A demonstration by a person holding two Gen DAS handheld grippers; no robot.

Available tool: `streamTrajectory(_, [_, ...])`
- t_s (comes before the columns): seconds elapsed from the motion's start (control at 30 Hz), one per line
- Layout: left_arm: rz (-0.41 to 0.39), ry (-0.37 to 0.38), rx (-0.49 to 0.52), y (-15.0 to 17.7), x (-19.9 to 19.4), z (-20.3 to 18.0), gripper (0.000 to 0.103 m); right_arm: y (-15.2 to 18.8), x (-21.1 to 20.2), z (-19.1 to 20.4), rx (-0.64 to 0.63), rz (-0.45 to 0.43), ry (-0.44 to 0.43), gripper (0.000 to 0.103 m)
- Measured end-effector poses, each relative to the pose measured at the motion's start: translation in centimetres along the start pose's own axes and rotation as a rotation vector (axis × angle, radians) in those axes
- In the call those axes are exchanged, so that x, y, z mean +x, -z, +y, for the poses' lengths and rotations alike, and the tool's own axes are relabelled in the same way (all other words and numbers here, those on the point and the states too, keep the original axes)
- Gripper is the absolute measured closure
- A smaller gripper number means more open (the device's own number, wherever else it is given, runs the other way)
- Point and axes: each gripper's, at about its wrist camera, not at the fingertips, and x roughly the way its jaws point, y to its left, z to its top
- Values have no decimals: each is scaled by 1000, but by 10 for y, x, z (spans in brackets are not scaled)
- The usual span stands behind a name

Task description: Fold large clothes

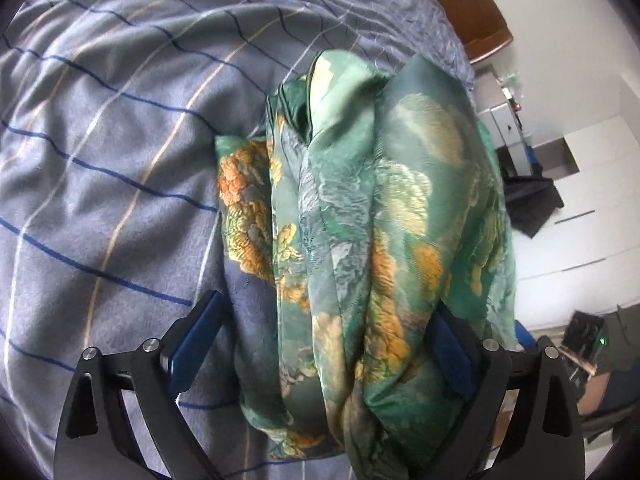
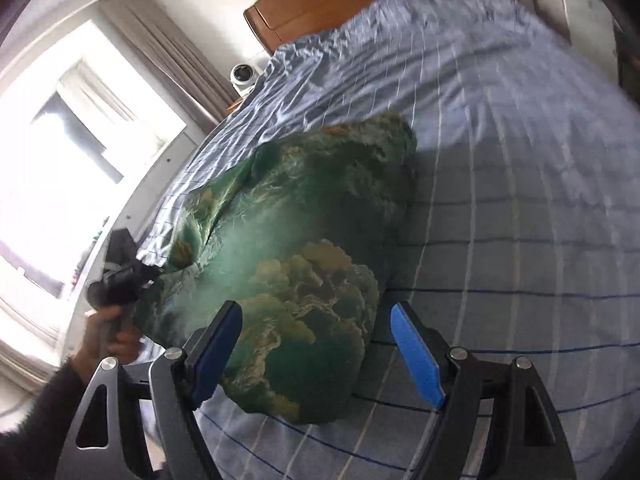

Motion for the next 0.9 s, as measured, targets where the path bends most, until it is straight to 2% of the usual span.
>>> streamTrajectory(0.13, [14, 60, -28, 1, 11, 13, 6, 0, 32, -23, 86, 78, -141, 24])
streamTrajectory(0.23, [19, 70, -13, 1, 14, 17, 6, 3, 54, -36, 133, 103, -175, 24])
streamTrajectory(0.3, [26, 73, 1, 0, 16, 18, 6, 5, 69, -43, 164, 118, -190, 21])
streamTrajectory(0.4, [39, 85, 3, -4, 24, 19, 0, 3, 89, -51, 219, 130, -262, 13])
streamTrajectory(0.47, [31, 97, -2, -6, 31, 18, 0, 1, 107, -56, 274, 138, -298, 13])
streamTrajectory(0.53, [23, 103, -2, -6, 35, 14, 0, -3, 118, -48, 257, 147, -264, 13])
streamTrajectory(0.6, [16, 97, 13, -3, 38, 8, 7, -9, 119, -23, 128, 148, -161, 15])
streamTrajectory(0.63, [7, 90, 32, 0, 37, 3, 21, -10, 117, -6, 39, 148, -102, 16])
streamTrajectory(0.67, [-8, 74, 50, 2, 33, -2, 30, -10, 114, 10, -49, 144, -51, 17])
streamTrajectory(0.77, [-57, 54, 92, 9, 19, -14, 44, -3, 103, 50, -248, 94, 44, 20])
streamTrajectory(0.9, [-118, 72, 130, 19, -1, -29, 46, 3, 84, 82, -371, -4, 65, 22])
